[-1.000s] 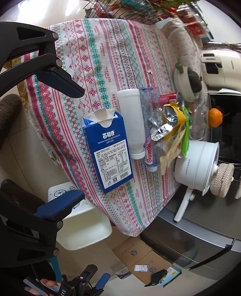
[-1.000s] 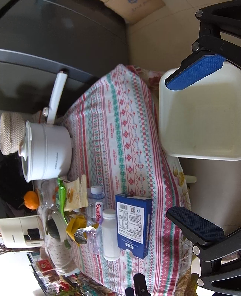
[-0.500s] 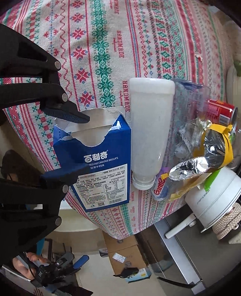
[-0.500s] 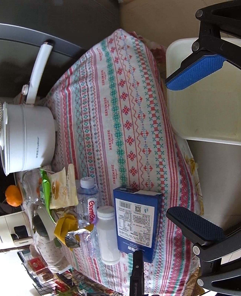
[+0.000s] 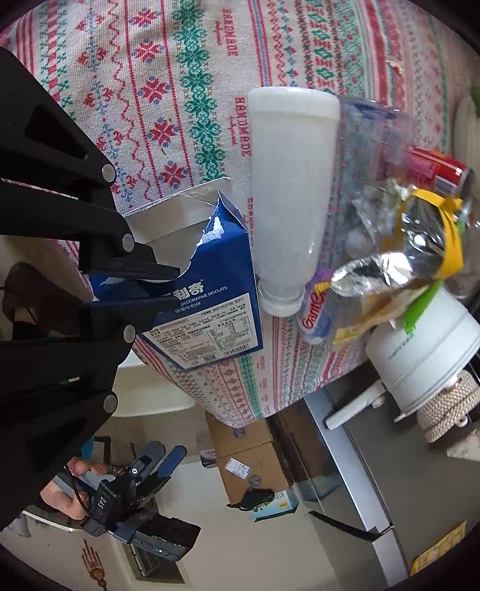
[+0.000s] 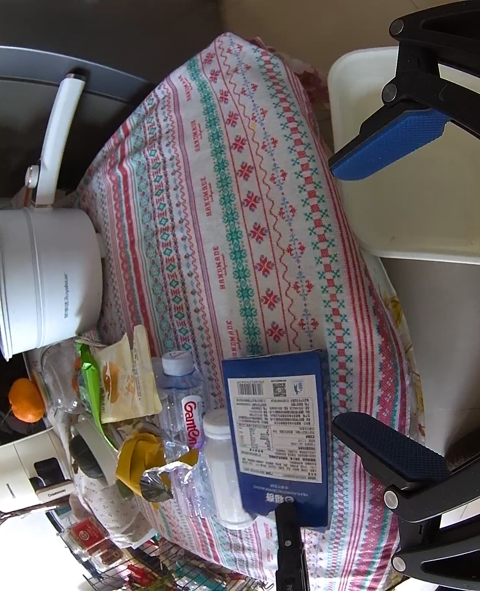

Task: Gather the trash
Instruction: 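Grasp the blue tissue box with the left tool while the right tool reaches the white bottle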

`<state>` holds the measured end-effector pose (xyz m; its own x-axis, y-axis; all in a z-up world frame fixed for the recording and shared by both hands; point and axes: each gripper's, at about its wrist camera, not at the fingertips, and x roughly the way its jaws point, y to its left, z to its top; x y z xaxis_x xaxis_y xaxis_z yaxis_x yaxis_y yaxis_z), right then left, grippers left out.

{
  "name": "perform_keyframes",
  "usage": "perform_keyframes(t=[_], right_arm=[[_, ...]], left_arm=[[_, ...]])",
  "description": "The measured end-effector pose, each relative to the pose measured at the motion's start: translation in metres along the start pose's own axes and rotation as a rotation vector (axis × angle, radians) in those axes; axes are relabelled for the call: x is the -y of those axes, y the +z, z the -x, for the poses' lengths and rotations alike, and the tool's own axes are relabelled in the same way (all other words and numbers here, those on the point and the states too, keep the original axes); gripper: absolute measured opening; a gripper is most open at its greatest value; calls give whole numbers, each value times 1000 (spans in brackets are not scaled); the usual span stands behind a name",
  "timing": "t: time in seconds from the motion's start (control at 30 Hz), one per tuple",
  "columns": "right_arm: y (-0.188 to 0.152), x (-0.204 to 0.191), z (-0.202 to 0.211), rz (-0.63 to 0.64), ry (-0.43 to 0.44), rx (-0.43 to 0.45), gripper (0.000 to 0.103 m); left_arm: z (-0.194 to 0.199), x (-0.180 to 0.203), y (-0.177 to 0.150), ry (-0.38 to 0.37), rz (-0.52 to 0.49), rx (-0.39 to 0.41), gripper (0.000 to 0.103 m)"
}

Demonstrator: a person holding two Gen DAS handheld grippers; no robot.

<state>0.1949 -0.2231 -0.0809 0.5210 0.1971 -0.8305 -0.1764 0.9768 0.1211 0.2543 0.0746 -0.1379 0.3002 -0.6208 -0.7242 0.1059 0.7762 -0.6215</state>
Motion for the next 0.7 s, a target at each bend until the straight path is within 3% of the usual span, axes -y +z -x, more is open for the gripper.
perform_keyframes(t=[0.2, 0.37, 0.47, 0.57, 0.7], right_arm=[[8, -19, 7, 51, 67, 23, 103], [26, -60, -5, 169, 154, 17, 91], [41, -93, -21, 278, 215, 13, 88], [56, -128, -44, 392, 233, 12, 88], [73, -171, -78, 498, 284, -24, 88]], left_arm=[[75, 31, -13, 67, -91, 176, 0], [148, 37, -36, 226, -146, 366, 0], [183, 24, -45, 279, -131, 443, 0], [203, 10, -50, 342, -116, 483, 0], [202, -8, -46, 415, -90, 484, 0]])
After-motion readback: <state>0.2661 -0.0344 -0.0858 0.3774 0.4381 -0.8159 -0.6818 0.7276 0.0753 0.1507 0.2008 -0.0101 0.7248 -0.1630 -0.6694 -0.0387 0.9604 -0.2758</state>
